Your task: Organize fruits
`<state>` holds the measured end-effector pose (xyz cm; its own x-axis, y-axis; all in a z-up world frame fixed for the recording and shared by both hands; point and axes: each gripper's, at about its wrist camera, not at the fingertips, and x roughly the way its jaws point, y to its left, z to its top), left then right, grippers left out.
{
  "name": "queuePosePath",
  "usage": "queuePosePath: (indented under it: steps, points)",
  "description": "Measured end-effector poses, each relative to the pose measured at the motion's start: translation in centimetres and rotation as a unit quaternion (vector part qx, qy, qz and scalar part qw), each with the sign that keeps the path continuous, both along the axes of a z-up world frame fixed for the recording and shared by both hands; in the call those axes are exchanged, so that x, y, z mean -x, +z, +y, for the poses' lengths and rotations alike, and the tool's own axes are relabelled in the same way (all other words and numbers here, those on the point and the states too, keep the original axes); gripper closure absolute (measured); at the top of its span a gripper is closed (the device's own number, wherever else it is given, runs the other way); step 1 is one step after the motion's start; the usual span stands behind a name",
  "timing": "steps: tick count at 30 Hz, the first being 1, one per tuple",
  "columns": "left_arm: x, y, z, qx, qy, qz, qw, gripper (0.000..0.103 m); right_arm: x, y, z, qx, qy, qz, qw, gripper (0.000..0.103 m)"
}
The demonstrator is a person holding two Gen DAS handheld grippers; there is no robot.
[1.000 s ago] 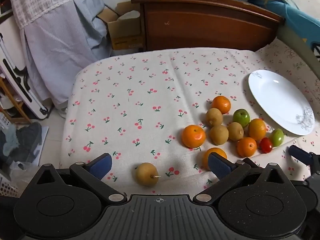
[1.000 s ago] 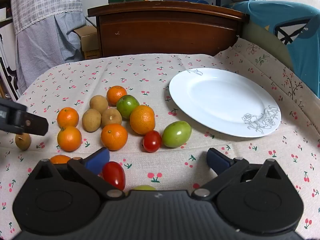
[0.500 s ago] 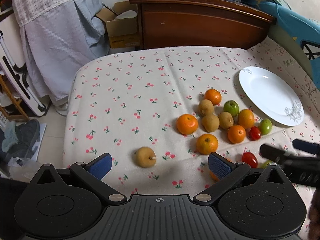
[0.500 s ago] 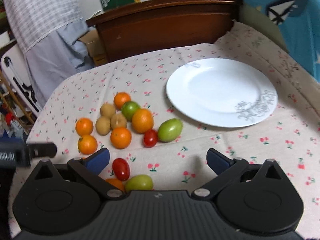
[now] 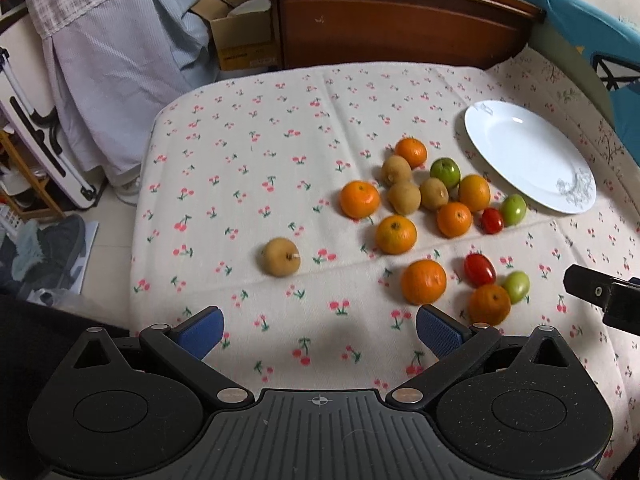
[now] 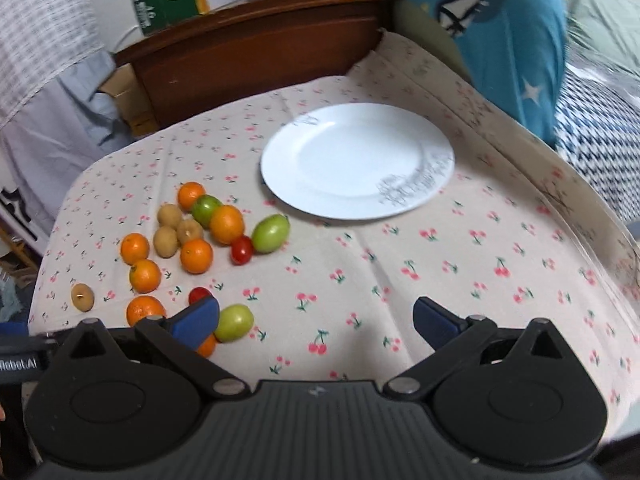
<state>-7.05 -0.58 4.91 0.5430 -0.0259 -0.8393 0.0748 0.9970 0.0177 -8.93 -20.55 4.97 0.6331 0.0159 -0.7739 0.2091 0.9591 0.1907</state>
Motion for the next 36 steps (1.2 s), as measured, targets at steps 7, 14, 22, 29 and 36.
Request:
queuePosePath:
  steps: [7,14,22,29,36]
  points:
    - [0.3,0.5,-0.3,-0.008,0.017,0.007,0.9998,0.000,0.2,0.2,0.8,-0.025,0.000,0.031,0.999,0.001]
    - [0.7,0.8,-0.8,-0.028,0.020,0.007,0.9994,0.000,0.2,0.9,2.5,0.005,0.028,0.046,0.999,0.001]
    - [0.8,1.2,-0.9,-0.036,0.022,0.005,0.9991,0.000,0.3,1.6,3.3,0.017,0.048,0.045,0.998,0.002]
    - [1.0,1.7,-1.1,-0.040,0.021,0.000,0.9990,0.000,0.3,1.7,3.5,0.022,0.051,0.043,0.998,0.003]
    - [1.2,2.0,-1.3,-0.050,0.017,-0.007,0.9986,0.000,0.2,1.8,3.4,0.021,0.048,0.040,0.998,0.003]
